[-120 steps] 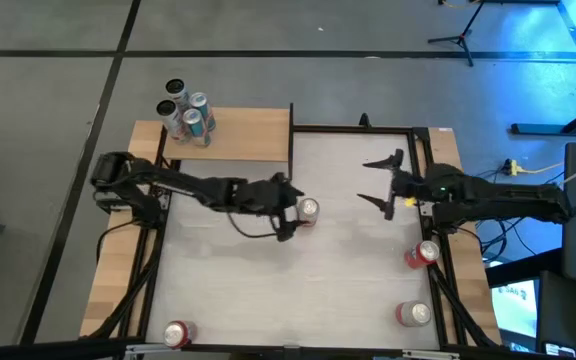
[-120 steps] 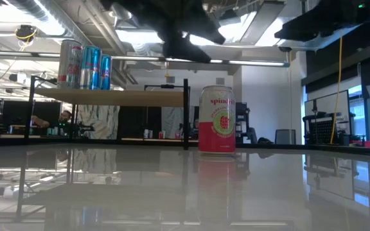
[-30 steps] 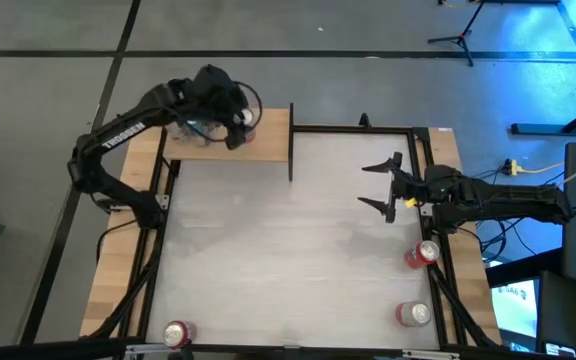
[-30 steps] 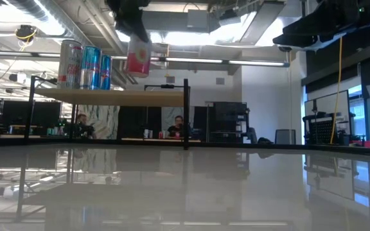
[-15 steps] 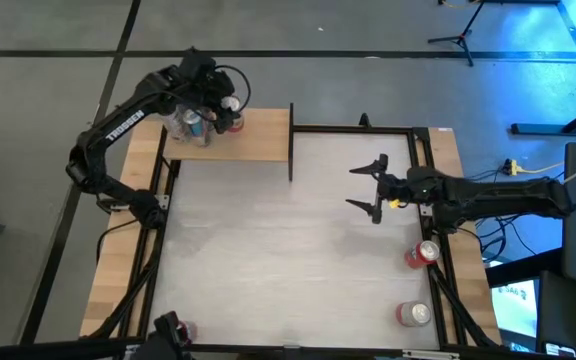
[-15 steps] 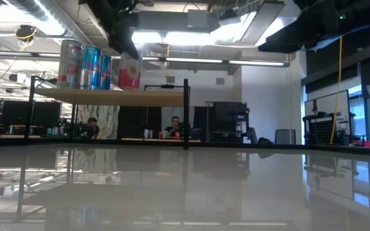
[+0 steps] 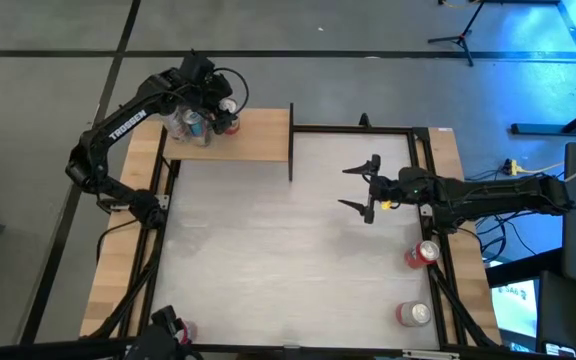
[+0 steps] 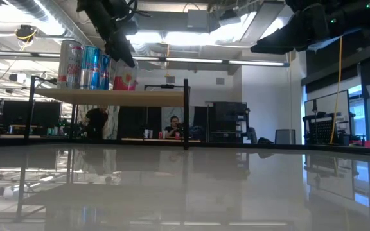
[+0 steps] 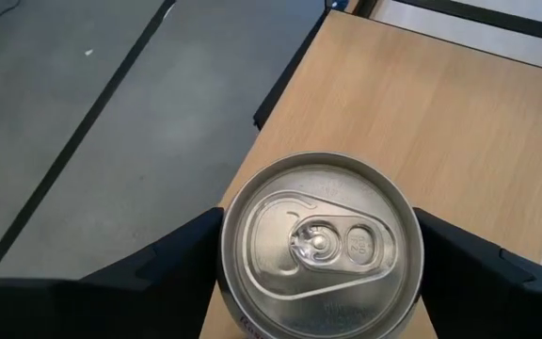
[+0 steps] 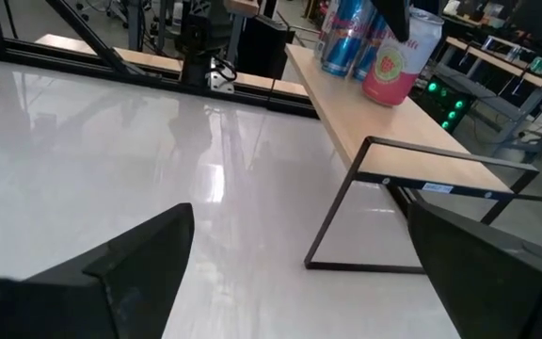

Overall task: Place canned beverage on shelf
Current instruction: Put the top pink white soda can on the shelf

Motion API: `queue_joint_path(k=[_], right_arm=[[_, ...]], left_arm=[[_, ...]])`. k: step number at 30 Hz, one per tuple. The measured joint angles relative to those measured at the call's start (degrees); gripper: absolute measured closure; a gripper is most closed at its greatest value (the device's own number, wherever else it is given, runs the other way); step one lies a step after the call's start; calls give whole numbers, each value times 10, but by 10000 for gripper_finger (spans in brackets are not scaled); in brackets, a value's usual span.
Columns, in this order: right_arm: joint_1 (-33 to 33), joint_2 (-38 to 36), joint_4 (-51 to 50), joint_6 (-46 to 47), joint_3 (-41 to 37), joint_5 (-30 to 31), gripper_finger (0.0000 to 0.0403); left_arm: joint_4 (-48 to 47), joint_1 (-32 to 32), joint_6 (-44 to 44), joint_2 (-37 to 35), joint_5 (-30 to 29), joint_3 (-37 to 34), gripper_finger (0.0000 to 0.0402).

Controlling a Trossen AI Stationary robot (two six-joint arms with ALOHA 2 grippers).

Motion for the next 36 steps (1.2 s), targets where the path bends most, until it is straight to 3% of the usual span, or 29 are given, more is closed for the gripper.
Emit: queue_joint_path(k=[17, 27, 36], right_arm=[[0, 0, 1, 1, 0, 0, 15], [0, 0, 1, 1, 0, 0, 15], [0, 0, 1, 1, 0, 0, 15]], left_arm=[[5, 0, -11, 0, -19, 0, 105], [11, -3, -5, 0, -69, 0, 41], [13, -29, -15, 0, -96, 28, 35]])
